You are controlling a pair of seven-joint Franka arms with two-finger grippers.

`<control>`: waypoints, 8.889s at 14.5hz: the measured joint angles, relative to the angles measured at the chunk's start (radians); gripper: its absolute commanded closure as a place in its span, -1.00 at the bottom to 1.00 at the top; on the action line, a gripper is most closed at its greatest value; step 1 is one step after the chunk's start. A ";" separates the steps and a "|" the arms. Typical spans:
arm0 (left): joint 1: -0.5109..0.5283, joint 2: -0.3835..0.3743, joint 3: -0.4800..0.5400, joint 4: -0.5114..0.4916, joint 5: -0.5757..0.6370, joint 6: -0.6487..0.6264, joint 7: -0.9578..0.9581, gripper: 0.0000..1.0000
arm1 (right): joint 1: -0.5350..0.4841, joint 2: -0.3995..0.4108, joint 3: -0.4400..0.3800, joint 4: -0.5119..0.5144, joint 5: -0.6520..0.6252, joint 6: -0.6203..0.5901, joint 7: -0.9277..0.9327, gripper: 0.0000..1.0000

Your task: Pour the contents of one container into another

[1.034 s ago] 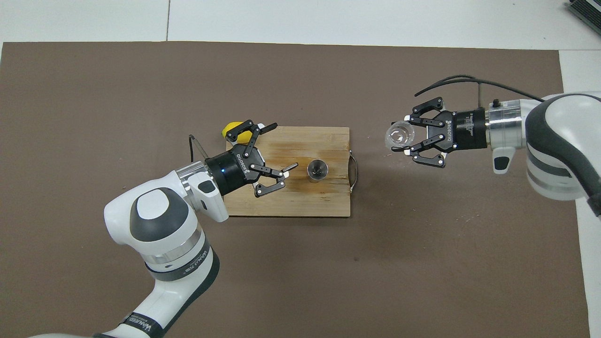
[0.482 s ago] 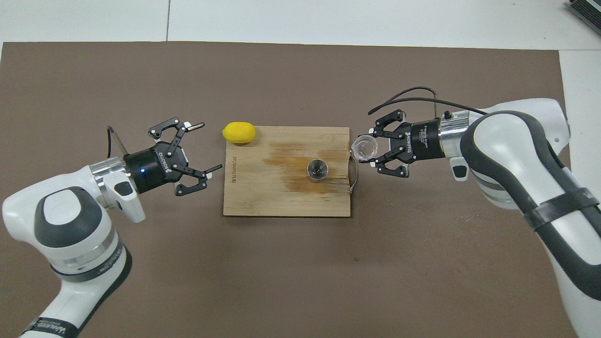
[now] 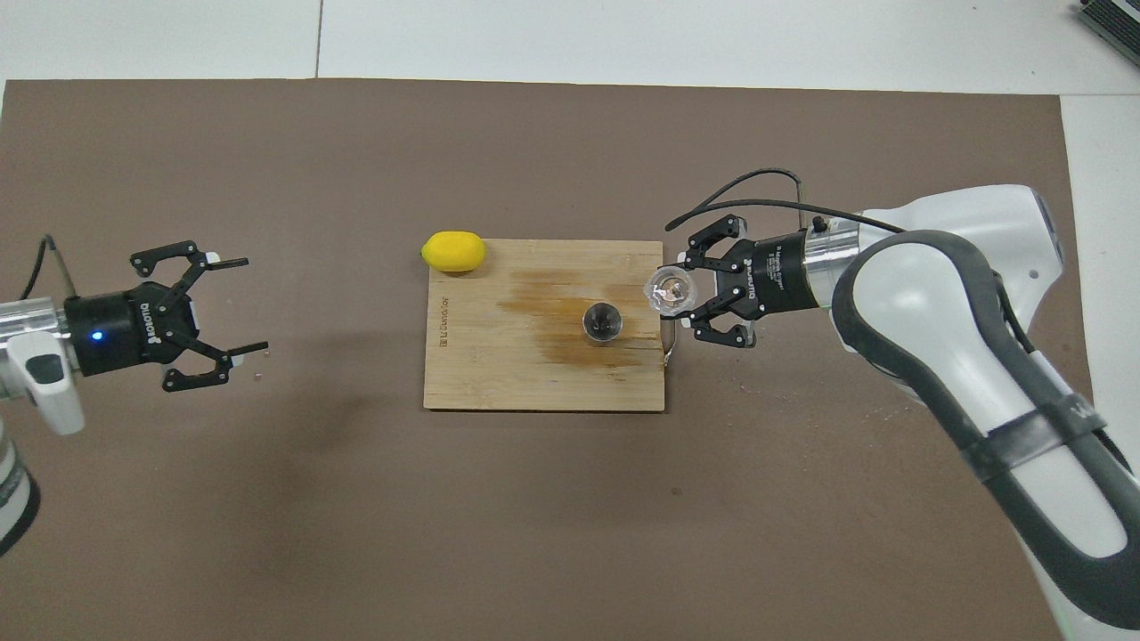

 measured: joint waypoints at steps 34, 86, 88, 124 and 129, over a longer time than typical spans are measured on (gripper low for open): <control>0.070 0.105 -0.028 0.637 1.000 -0.214 -1.418 -1.00 | 0.158 -0.032 -0.001 -0.034 -0.418 0.176 0.368 1.00; -0.409 0.057 0.140 0.635 1.075 -0.363 -2.323 -1.00 | 0.250 -0.032 -0.001 0.007 -0.844 0.175 0.647 1.00; -0.409 0.057 0.137 0.635 1.075 -0.363 -2.324 -1.00 | 0.250 -0.032 -0.001 0.007 -0.844 0.175 0.647 1.00; -0.370 0.057 0.116 0.634 1.075 -0.362 -2.376 -1.00 | 0.243 -0.023 -0.002 0.014 -0.705 0.187 0.663 1.00; -0.370 0.057 0.116 0.634 1.075 -0.362 -2.376 -1.00 | 0.196 -0.040 -0.002 0.016 -0.513 0.187 0.558 1.00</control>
